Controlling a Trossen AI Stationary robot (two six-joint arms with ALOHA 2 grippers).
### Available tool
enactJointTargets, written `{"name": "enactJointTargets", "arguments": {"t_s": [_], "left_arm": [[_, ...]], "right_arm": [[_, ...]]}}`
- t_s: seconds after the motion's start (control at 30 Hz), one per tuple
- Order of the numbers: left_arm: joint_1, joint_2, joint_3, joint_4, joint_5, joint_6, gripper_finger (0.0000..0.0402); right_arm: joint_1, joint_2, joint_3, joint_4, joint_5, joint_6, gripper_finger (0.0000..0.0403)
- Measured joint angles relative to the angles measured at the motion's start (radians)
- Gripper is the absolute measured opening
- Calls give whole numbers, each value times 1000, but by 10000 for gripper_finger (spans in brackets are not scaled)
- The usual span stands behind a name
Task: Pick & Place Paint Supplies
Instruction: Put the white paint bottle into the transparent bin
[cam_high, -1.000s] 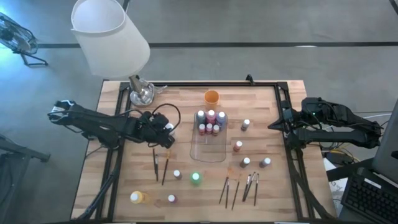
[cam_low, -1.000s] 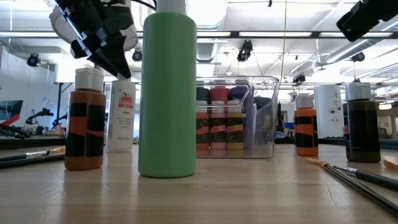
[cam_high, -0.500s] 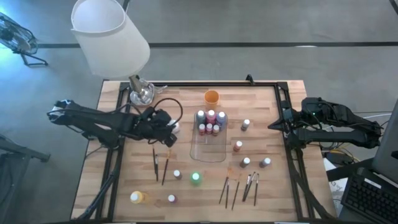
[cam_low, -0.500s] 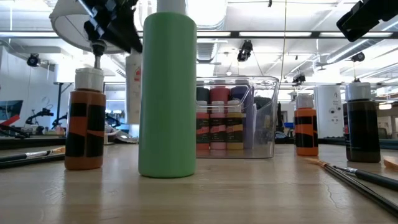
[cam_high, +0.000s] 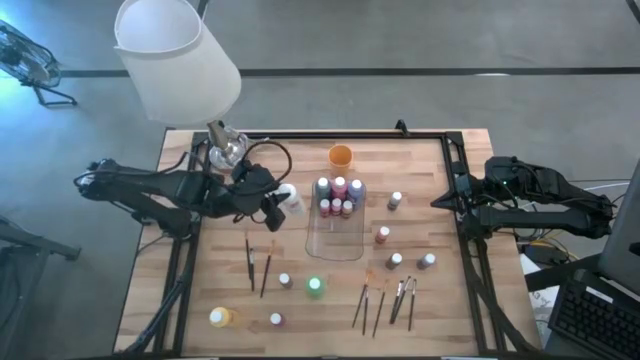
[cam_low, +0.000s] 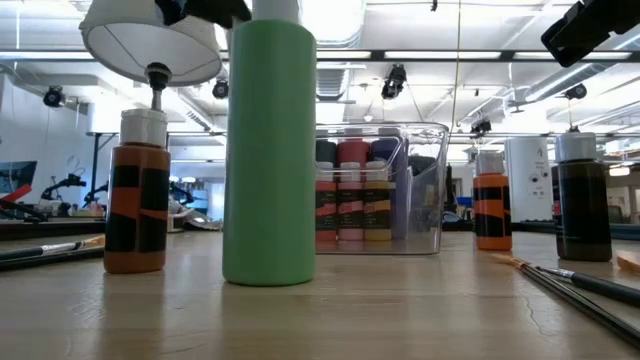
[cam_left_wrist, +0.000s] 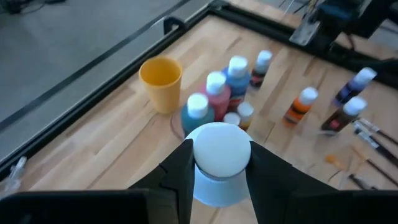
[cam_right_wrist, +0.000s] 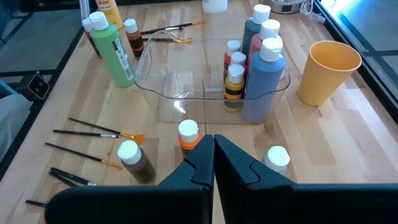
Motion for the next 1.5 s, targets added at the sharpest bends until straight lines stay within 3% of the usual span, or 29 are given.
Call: {"name": "enactJointTargets", "arguments": {"t_s": [0.17,0.8,1.1,1.5], "left_arm": [[-1,0,7,94,18,69,119],[-3,20,-24,421,258,289,119],[4,153,12,452,290,341,120],[17,362,191,433,290,483,120]], "right_arm": [[0,0,0,0,0,0,8],[0,0,0,0,0,0,8],[0,0,0,0,0,0,8],[0,0,0,0,0,0,8]]}}
